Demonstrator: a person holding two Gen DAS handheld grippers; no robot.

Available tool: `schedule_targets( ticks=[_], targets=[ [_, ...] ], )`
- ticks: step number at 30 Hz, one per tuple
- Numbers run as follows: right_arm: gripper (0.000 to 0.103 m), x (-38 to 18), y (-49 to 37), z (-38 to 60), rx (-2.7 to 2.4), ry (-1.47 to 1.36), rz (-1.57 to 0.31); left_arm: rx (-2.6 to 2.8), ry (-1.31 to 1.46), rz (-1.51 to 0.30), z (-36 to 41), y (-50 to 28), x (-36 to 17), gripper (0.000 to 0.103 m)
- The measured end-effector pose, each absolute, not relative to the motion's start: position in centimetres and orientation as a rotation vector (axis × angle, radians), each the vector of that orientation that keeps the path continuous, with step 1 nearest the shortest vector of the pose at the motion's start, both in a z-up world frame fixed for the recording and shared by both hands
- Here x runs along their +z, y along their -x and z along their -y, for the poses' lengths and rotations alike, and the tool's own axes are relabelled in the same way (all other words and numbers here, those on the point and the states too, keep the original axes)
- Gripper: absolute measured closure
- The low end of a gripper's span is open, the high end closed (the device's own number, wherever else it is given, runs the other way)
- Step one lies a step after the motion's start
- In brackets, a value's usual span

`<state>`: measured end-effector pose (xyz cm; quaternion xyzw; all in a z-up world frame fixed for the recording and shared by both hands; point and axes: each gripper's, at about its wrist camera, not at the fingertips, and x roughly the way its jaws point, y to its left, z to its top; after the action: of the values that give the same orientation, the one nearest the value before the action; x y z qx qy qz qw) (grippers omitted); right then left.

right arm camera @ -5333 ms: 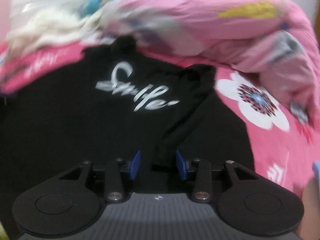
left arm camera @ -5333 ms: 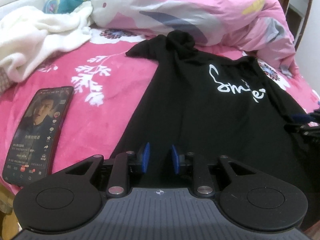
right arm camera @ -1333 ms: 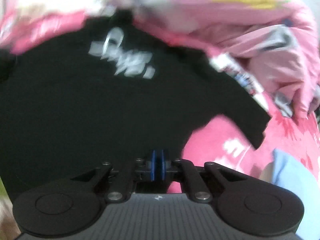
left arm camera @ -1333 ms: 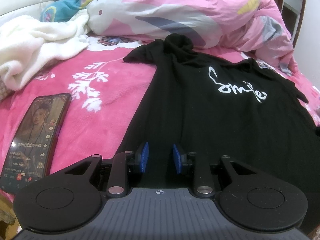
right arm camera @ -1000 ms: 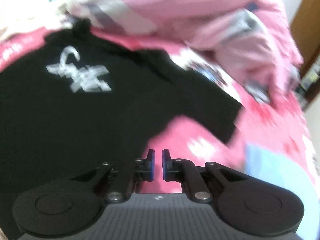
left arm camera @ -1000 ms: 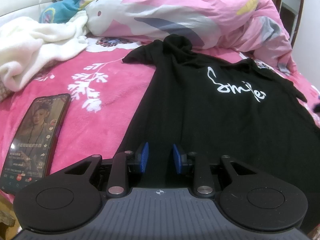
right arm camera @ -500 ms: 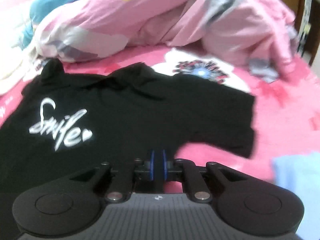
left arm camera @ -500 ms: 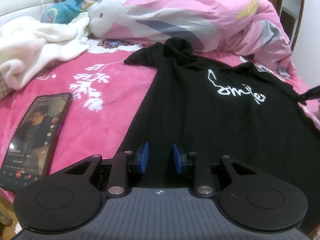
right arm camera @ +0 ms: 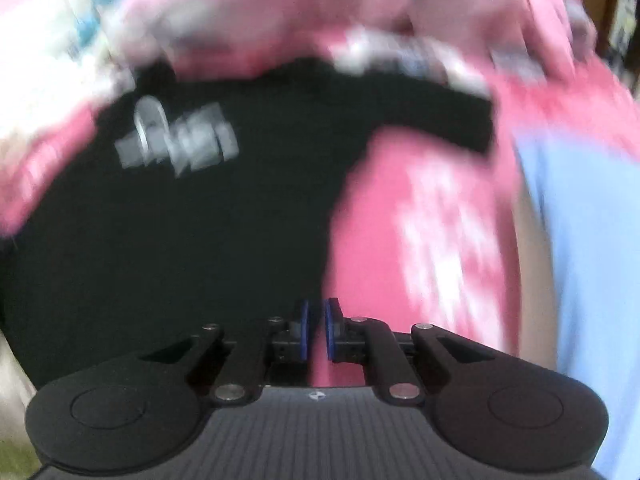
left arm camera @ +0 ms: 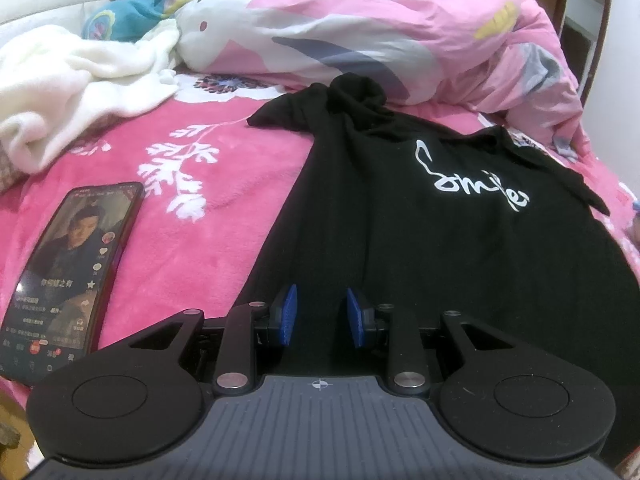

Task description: Fold clothes

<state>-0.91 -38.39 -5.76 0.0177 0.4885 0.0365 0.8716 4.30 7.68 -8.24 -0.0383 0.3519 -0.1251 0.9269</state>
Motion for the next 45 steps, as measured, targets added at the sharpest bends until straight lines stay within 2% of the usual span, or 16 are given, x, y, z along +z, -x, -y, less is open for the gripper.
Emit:
schedule_targets(
  ticks=[4,8,11,15,19,23,26,31,36,40,45],
  targets=[
    [0.096,-2.8,5.8,40.4,-0.078,-0.09,-0.919,-0.266,0.111,-0.743,-8.2,-4.6,-8.0,0.075],
    [0.096,-1.0,7.5,37.3,0.058,-0.118,-0.817,-0.243,0.112,-0.753,-8.1,-4.3,-7.1,0.075],
    [0.096,-2.4,8.1,34.4,0.163,-0.106,-0.807,-0.222,0.061,-0.739,-7.8,-2.4,-6.5,0.07],
    [0.095,-6.3,11.2,35.0,0.163,-0.205,-0.875,-0.226,0.003,-0.75,-8.7,0.8,-7.3,0.069],
    [0.095,-6.1,16.3,37.9,0.127,-0.395,-0.848,-0.234,-0.032,-0.775,-9.9,3.7,-7.1,0.069],
    [0.091,-6.8,19.6,39.5,-0.003,-0.435,-0.867,-0.155,-0.018,-0.843,-11.6,4.6,-7.1,0.069],
    [0.091,-6.5,20.2,40.2,-0.028,-0.513,-0.812,-0.129,0.025,-0.812,-12.9,4.9,-5.3,0.069],
    [0.09,-3.8,18.4,39.3,0.034,-0.502,-0.667,-0.186,0.03,-0.709,-12.1,3.0,0.2,0.068],
    [0.088,-1.3,14.0,38.6,0.126,-0.478,-0.581,-0.277,0.08,-0.632,-9.1,-1.2,5.7,0.063],
    [0.084,0.9,9.6,38.2,0.162,-0.461,-0.533,-0.333,0.141,-0.648,-5.1,-6.2,6.9,0.063],
    [0.079,3.4,2.7,37.8,0.205,-0.458,-0.526,-0.31,0.141,-0.708,-1.2,-12.5,3.7,0.063]
  ],
)
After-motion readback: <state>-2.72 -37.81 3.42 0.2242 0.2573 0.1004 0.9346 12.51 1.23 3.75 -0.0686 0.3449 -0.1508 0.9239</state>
